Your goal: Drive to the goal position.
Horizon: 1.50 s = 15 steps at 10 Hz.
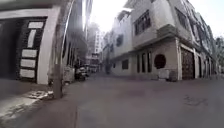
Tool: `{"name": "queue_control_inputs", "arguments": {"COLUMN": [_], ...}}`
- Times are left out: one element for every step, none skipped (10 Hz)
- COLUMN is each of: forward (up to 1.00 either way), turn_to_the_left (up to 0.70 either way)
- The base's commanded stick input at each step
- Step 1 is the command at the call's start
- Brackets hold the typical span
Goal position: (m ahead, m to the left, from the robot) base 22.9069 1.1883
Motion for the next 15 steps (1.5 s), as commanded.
{"name": "queue_control_inputs", "arguments": {"forward": [1.00, 1.00, 1.00, 1.00, 1.00, 1.00, 1.00, 1.00, 1.00, 1.00, 1.00, 1.00, 1.00, 1.00, 1.00], "turn_to_the_left": [0.00, 0.00, 0.00, 0.00, 0.00, 0.00, 0.00, 0.00, 0.00, 0.00, 0.00, 0.00, 0.00, 0.00, 0.00]}}
